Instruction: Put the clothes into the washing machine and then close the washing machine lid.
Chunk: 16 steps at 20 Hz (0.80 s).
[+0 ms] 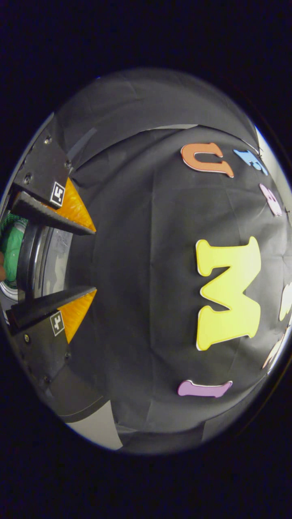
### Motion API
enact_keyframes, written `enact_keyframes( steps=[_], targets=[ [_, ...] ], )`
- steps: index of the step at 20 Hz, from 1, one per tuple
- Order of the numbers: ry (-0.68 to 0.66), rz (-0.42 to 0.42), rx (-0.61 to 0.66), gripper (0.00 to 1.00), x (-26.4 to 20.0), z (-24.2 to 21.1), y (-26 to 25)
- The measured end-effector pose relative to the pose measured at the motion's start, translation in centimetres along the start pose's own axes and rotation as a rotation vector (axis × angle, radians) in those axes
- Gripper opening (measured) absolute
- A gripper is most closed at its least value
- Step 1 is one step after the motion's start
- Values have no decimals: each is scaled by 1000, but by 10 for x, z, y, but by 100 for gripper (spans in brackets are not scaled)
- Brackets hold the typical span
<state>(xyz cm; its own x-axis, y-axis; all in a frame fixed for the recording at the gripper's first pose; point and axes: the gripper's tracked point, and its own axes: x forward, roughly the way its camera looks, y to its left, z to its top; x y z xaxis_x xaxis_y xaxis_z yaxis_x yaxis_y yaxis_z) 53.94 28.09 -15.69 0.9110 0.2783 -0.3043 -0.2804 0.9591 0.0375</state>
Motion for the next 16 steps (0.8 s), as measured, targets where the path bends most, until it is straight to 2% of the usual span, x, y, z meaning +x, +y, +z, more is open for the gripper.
enact_keyframes(
  steps=[5,9,12,16],
  targets=[
    [24,65,-20,80,-31,-48,20],
    [90,96,-159,81,-56,-107,40],
    [126,158,-234,82,-75,-137,64],
    [150,159,-203,84,-96,-148,64]
  ],
)
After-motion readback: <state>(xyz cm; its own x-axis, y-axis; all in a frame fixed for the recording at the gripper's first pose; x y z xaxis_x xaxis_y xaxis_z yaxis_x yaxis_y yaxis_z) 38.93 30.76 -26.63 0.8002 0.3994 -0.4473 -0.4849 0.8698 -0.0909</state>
